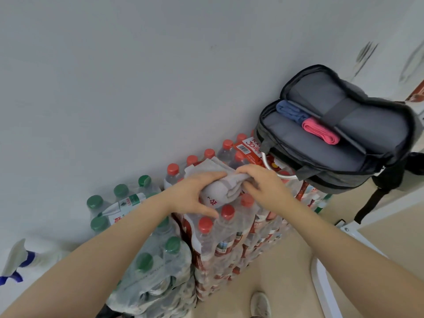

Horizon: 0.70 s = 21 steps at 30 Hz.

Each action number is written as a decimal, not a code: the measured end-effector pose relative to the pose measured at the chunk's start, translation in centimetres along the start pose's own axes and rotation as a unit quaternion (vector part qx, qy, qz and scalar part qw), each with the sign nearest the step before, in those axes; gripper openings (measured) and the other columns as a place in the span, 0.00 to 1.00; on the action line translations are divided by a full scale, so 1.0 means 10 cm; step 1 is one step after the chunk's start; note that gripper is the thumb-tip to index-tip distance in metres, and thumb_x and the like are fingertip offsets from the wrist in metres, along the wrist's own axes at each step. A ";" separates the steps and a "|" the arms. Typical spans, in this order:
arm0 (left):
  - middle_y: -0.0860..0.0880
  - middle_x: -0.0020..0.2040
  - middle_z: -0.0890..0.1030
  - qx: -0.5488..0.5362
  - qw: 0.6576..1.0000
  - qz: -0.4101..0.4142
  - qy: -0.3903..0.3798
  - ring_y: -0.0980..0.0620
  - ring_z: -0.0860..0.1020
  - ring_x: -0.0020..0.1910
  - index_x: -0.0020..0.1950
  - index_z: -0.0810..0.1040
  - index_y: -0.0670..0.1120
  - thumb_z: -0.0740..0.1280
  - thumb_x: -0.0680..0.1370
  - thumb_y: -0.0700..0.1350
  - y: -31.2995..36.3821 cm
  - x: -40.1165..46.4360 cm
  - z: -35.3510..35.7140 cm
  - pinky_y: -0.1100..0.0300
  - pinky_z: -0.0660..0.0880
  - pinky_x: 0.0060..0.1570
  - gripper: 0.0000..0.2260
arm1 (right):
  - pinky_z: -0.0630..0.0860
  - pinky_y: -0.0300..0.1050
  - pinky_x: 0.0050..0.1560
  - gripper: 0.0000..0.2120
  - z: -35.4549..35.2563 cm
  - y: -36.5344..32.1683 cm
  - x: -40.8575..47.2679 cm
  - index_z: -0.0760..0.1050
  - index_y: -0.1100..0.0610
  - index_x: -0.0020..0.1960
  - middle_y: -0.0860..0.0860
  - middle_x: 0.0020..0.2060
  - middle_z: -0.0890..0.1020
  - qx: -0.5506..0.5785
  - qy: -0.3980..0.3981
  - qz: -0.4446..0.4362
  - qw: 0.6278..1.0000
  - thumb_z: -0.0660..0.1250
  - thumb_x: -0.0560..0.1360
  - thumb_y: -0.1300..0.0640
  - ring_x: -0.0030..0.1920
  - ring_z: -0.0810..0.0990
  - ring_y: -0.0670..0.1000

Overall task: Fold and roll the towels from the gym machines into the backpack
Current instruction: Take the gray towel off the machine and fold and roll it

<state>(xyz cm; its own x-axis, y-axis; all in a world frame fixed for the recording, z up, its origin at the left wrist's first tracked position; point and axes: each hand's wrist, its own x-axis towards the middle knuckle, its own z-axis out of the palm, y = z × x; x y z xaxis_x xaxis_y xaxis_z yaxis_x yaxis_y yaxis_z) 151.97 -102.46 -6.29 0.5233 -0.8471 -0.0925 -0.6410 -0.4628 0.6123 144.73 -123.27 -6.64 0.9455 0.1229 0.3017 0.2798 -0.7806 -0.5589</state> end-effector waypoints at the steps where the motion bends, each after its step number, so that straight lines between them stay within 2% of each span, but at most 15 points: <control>1: 0.62 0.67 0.66 -0.032 0.999 0.010 0.042 0.64 0.65 0.65 0.71 0.59 0.57 0.74 0.68 0.51 0.09 0.05 -0.02 0.62 0.63 0.68 0.36 | 0.70 0.29 0.49 0.12 -0.13 0.00 0.04 0.77 0.58 0.54 0.51 0.48 0.81 0.030 0.029 0.021 0.999 0.63 0.73 0.66 0.46 0.75 0.43; 3: 0.64 0.61 0.70 -0.058 0.988 0.042 0.138 0.65 0.71 0.58 0.67 0.63 0.60 0.71 0.71 0.49 0.30 0.18 -0.05 0.61 0.72 0.60 0.28 | 0.71 0.28 0.45 0.12 -0.42 0.01 0.10 0.77 0.56 0.53 0.48 0.44 0.81 0.094 0.070 0.039 0.992 0.62 0.72 0.65 0.43 0.76 0.43; 6: 0.67 0.59 0.71 -0.094 0.969 0.076 0.217 0.69 0.72 0.54 0.64 0.61 0.67 0.65 0.71 0.54 0.68 0.45 -0.12 0.72 0.72 0.51 0.24 | 0.75 0.33 0.43 0.10 -0.86 0.05 0.17 0.76 0.54 0.50 0.46 0.42 0.81 0.202 0.085 0.073 0.973 0.63 0.75 0.66 0.40 0.79 0.40; 8: 0.76 0.60 0.65 -0.123 0.958 0.091 0.243 0.74 0.69 0.56 0.64 0.56 0.69 0.65 0.71 0.54 0.88 0.67 -0.14 0.75 0.69 0.54 0.26 | 0.76 0.34 0.47 0.10 -1.13 0.10 0.21 0.74 0.52 0.52 0.49 0.46 0.81 0.270 0.095 0.075 0.955 0.63 0.76 0.66 0.45 0.80 0.41; 9: 0.77 0.61 0.63 -0.139 0.951 0.101 0.259 0.74 0.68 0.59 0.65 0.54 0.68 0.65 0.72 0.53 0.96 0.78 -0.12 0.75 0.68 0.57 0.28 | 0.76 0.34 0.49 0.11 -1.26 0.13 0.22 0.73 0.52 0.54 0.49 0.48 0.81 0.294 0.096 0.072 0.948 0.63 0.75 0.65 0.47 0.80 0.41; 12: 0.69 0.64 0.61 -0.205 0.926 0.110 0.298 0.76 0.64 0.62 0.67 0.50 0.62 0.67 0.75 0.43 1.13 1.12 -0.03 0.77 0.63 0.60 0.32 | 0.75 0.32 0.51 0.18 -1.53 0.28 0.26 0.69 0.53 0.60 0.47 0.53 0.78 0.301 0.069 0.065 0.949 0.66 0.73 0.66 0.50 0.78 0.37; 14: 0.65 0.67 0.62 -0.261 0.912 0.096 0.303 0.74 0.63 0.65 0.67 0.49 0.63 0.66 0.75 0.40 1.20 1.32 0.04 0.72 0.64 0.65 0.33 | 0.75 0.36 0.56 0.19 -1.67 0.42 0.30 0.69 0.51 0.62 0.45 0.56 0.77 0.226 0.041 0.076 0.970 0.66 0.74 0.63 0.53 0.77 0.39; 16: 0.60 0.71 0.62 -0.325 0.896 0.066 0.295 0.64 0.64 0.69 0.66 0.52 0.67 0.66 0.75 0.43 1.24 1.50 0.11 0.58 0.65 0.69 0.32 | 0.71 0.38 0.61 0.19 -1.79 0.63 0.30 0.67 0.51 0.67 0.46 0.59 0.76 0.087 0.011 0.094 0.992 0.64 0.76 0.56 0.57 0.75 0.42; 17: 0.59 0.71 0.63 -0.358 0.887 0.044 0.287 0.61 0.65 0.69 0.67 0.54 0.68 0.67 0.74 0.44 1.24 1.58 0.15 0.54 0.66 0.68 0.31 | 0.67 0.39 0.63 0.21 -1.82 0.77 0.27 0.65 0.52 0.69 0.47 0.62 0.75 -0.002 0.004 0.108 0.994 0.61 0.77 0.54 0.60 0.73 0.45; 18: 0.59 0.71 0.64 -0.387 0.879 0.024 0.279 0.59 0.66 0.68 0.67 0.56 0.66 0.67 0.73 0.46 1.24 1.65 0.18 0.53 0.68 0.67 0.30 | 0.63 0.43 0.65 0.21 -1.85 0.92 0.22 0.63 0.53 0.70 0.50 0.65 0.73 -0.113 0.010 0.117 0.987 0.60 0.78 0.52 0.64 0.71 0.49; 20: 0.57 0.69 0.68 -0.430 0.864 0.002 0.262 0.57 0.70 0.65 0.69 0.59 0.63 0.67 0.72 0.45 1.25 1.79 0.25 0.55 0.71 0.62 0.30 | 0.53 0.54 0.71 0.22 -1.89 1.19 0.07 0.65 0.54 0.70 0.54 0.69 0.68 -0.326 0.038 0.118 0.937 0.60 0.77 0.50 0.71 0.63 0.56; 21: 0.56 0.67 0.70 -0.449 0.857 -0.003 0.254 0.56 0.72 0.63 0.69 0.61 0.62 0.67 0.73 0.43 1.25 1.86 0.28 0.56 0.73 0.59 0.29 | 0.50 0.58 0.71 0.24 -1.91 1.31 -0.02 0.66 0.54 0.69 0.56 0.71 0.66 -0.390 0.034 0.123 0.912 0.63 0.75 0.48 0.72 0.60 0.58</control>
<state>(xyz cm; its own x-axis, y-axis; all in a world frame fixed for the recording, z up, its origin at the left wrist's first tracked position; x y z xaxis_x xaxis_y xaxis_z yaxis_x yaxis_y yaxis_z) 152.11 -124.68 -2.57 0.8479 -0.5174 0.1154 -0.0663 0.1126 0.9914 145.03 -145.25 0.70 0.9436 -0.1321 0.3035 -0.1683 -0.9810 0.0961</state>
